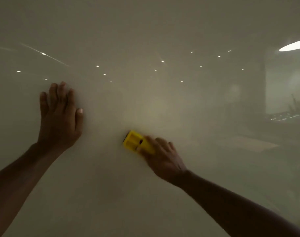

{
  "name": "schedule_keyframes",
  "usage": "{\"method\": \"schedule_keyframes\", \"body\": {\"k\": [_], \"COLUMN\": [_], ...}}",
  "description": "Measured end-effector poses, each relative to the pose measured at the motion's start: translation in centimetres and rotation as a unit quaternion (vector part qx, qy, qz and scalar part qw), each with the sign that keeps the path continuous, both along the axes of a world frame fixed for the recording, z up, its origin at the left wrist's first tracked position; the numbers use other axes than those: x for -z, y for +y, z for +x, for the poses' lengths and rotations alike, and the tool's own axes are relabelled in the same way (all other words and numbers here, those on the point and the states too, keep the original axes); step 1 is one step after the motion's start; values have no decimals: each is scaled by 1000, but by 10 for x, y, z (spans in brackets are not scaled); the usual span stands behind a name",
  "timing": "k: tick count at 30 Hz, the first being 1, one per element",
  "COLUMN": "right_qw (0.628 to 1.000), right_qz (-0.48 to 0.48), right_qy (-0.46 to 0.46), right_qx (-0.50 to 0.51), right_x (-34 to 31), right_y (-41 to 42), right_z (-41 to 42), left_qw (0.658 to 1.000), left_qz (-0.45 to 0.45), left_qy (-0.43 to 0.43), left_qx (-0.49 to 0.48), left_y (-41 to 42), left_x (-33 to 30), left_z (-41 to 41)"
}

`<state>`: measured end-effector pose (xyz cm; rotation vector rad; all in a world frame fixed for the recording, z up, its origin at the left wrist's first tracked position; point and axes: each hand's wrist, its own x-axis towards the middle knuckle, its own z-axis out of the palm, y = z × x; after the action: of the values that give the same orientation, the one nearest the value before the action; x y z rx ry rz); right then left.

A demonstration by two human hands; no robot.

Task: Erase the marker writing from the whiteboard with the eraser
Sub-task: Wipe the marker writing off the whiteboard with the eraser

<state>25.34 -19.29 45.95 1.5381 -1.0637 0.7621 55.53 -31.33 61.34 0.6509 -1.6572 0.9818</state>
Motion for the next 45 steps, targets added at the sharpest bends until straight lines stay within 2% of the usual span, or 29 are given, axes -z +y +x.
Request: {"method": "schedule_keyframes", "body": {"k": [2, 4, 8, 10, 13, 15, 17, 20, 23, 30, 34, 36, 39, 42, 45], "right_qw": [996, 996, 988, 961, 897, 861, 847, 865, 893, 940, 963, 976, 989, 974, 966], "right_qz": [31, 25, -87, -136, -169, -171, -168, -148, -122, -68, -29, 5, 82, 175, 205], "right_qy": [87, 86, -123, -239, -406, -478, -504, -480, -432, -329, -257, -201, -65, 81, 135], "right_qx": [-4, 5, 25, 40, 35, 26, 19, 2, -28, -60, -74, -82, -106, -118, -85], "right_x": [5, -11, -53, -56, -36, -13, 15, 53, 60, -10, -24, -15, 21, 75, 100], "right_y": [14, 19, 28, 36, 41, 40, 37, 30, 23, 8, -2, -7, -15, -20, -12], "right_z": [-21, -53, -133, -168, -186, -182, -167, -128, -90, -14, 40, 62, 85, 87, 56], "left_qw": [1000, 1000, 1000, 1000, 1000, 1000, 1000, 1000, 1000, 999, 998, 998, 998, 997, 997], "left_qz": [-4, -12, -18, -14, -7, -11, -9, 1, 12, 22, 32, 34, 32, 42, 45], "left_qy": [-2, -4, -10, -10, -9, -12, -11, -9, -22, -24, -21, -16, -15, -13, -5], "left_qx": [4, 9, 8, 7, 7, 6, 7, 7, -5, -37, -50, -56, -61, -59, -61], "left_y": [7, 12, 18, 20, 22, 25, 26, 27, 26, 21, 15, 11, 6, 0, -4], "left_x": [0, 1, 3, 7, 13, 18, 22, 24, 24, 23, 22, 21, 22, 24, 27], "left_z": [-18, -32, -58, -69, -83, -92, -99, -100, -91, -56, -30, -18, -3, 14, 24]}}
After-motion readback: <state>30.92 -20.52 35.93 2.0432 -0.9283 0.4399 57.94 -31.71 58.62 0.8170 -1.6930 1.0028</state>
